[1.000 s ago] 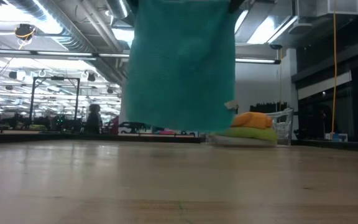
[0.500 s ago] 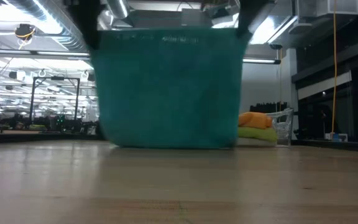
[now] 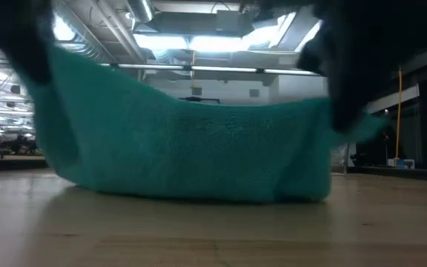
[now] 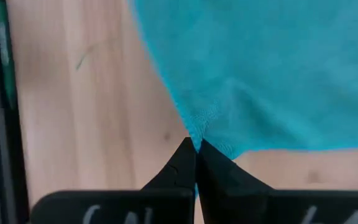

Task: Fold microfiber towels
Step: Fold the blue microfiber

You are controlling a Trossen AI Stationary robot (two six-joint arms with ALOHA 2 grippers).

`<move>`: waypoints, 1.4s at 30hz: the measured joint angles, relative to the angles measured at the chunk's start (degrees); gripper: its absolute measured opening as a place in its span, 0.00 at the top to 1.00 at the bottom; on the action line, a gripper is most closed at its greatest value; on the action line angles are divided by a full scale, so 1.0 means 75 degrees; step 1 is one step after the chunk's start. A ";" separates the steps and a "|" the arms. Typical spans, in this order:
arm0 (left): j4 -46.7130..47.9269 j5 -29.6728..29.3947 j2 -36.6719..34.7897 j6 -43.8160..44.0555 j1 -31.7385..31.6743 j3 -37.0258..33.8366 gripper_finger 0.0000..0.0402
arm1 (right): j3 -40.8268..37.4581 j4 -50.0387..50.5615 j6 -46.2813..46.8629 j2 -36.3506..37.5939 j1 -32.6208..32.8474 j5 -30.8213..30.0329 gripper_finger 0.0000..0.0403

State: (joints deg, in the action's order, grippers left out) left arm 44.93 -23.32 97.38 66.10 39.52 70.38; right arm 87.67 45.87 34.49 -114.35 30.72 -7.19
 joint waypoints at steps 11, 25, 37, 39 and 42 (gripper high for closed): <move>0.0462 0.0649 0.0379 0.0564 0.0212 0.0012 1.00 | -0.0210 -0.0002 0.0396 -0.0139 0.0172 0.0167 0.99; 0.2520 -0.0260 0.0342 0.0060 -0.0774 0.0409 1.00 | 0.0247 0.1579 -0.0217 -0.0121 -0.0652 -0.2819 0.99; 0.2522 -0.0183 0.0345 -0.0287 -0.1603 -0.0200 1.00 | 0.0233 0.1645 -0.0432 -0.0171 -0.1480 -0.2140 0.99; 0.2540 -0.0153 0.0345 -0.0193 -0.1699 -0.0351 0.99 | 0.0166 0.1601 -0.0435 -0.0168 -0.1544 -0.2157 0.97; 0.2579 -0.0112 0.0345 -0.0109 -0.1867 -0.0552 0.95 | 0.0044 0.1667 -0.0437 -0.0168 -0.1669 -0.2210 0.90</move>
State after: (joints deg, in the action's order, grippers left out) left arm 64.27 -24.16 99.96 65.28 25.52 66.24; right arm 87.99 58.37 31.21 -115.61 18.21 -23.76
